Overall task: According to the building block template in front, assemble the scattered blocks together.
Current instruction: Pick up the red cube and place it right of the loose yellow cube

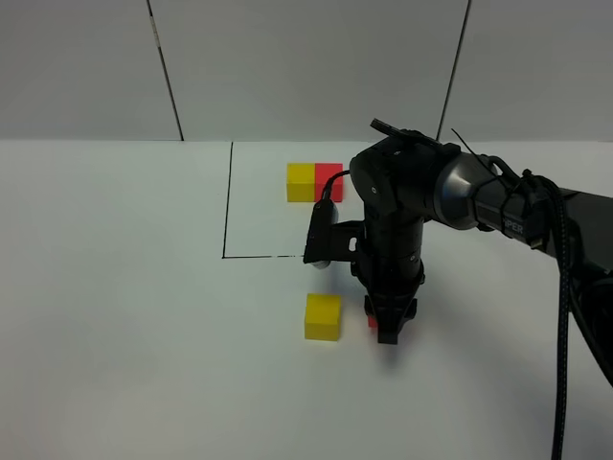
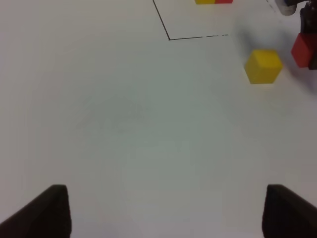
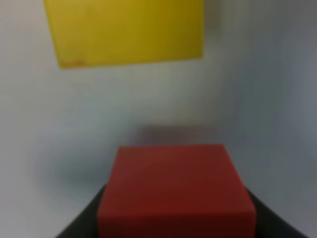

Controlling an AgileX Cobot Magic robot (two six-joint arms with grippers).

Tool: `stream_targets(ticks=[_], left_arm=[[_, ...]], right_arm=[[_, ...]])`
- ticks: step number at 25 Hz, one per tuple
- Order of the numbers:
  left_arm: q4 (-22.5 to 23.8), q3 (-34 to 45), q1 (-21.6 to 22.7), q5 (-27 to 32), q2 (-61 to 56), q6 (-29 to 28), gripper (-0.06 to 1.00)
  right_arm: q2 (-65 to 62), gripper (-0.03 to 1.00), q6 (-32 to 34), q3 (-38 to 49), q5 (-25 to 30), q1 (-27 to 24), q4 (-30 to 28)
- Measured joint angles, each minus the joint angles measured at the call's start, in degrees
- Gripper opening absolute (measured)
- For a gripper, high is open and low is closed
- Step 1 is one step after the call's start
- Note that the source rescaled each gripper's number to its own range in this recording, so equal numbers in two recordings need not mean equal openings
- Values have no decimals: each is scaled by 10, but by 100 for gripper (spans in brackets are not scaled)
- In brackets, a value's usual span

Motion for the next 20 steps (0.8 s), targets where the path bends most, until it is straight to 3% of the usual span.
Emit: stream_targets(ticks=[20], left_arm=[[0, 0, 0, 0, 0, 0, 66]], right_arm=[[12, 0, 24, 35, -61, 6, 44]])
